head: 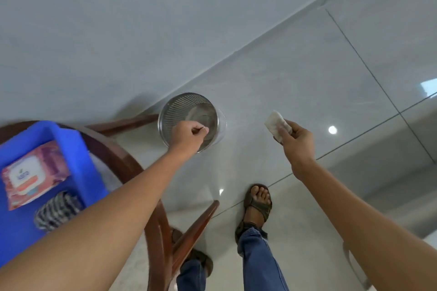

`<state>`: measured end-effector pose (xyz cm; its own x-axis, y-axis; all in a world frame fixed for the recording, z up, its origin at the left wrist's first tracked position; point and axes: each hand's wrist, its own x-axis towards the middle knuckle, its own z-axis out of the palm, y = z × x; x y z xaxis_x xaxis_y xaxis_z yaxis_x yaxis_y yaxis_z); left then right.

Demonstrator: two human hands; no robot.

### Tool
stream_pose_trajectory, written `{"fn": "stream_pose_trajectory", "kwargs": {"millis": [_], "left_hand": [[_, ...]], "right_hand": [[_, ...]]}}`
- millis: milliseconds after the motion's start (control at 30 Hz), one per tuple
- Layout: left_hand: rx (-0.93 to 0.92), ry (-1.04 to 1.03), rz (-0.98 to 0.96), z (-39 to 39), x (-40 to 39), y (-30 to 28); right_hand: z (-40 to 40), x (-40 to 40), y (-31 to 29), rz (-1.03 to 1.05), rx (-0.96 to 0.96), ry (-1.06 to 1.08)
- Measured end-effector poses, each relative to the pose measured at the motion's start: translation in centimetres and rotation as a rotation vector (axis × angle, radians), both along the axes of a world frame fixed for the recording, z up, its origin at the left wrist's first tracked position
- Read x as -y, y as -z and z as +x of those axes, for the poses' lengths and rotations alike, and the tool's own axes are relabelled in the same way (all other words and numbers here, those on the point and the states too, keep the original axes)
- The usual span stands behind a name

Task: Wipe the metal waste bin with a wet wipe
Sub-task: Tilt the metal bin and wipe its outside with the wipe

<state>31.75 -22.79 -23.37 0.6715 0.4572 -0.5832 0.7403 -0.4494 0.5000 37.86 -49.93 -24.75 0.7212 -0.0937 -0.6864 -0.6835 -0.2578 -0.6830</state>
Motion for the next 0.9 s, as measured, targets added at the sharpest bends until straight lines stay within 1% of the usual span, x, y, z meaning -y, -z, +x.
{"fn": "stream_pose_trajectory", "kwargs": {"millis": [67, 167, 267, 433, 500, 567, 733, 800, 900], "left_hand": [[-0.028, 0.037, 0.029, -0.4, 0.5, 2.2], [-0.089, 0.145, 0.034, -1.0, 1.3, 5.0], [-0.084, 0.263, 0.076, -1.7, 1.9, 6.1], [-0.04, 0.326, 0.137, -1.0, 3.2, 5.7], [-0.018, 0.282, 0.166, -1.0, 3.7, 5.4], [0.002, 0.171, 0.184, -1.1, 3.8, 4.8], [0.092, -0.009, 0.072, -2.3, 3.0, 2.3], [0.128, -0.033, -0.005, -2.9, 2.9, 1.2], [0.12, -0.085, -0.091, -3.3, 3.2, 0.2]], "right_hand": [[-0.2, 0.9, 2.4, -0.014, -0.032, 0.028], [-0.6, 1.6, 6.0, -0.022, -0.073, 0.054], [-1.4, 1.6, 8.5, -0.04, -0.09, 0.058], [-2.7, -0.1, 9.7, -0.016, -0.103, 0.039], [-2.8, -1.6, 9.3, -0.001, -0.093, 0.027], [-2.8, -3.4, 8.5, 0.012, -0.067, 0.012], [-2.9, -9.5, 5.4, 0.034, 0.101, -0.073], [-3.5, -11.9, 3.7, 0.089, 0.187, -0.167], [-5.4, -14.2, 2.3, 0.158, 0.324, -0.366]]}}
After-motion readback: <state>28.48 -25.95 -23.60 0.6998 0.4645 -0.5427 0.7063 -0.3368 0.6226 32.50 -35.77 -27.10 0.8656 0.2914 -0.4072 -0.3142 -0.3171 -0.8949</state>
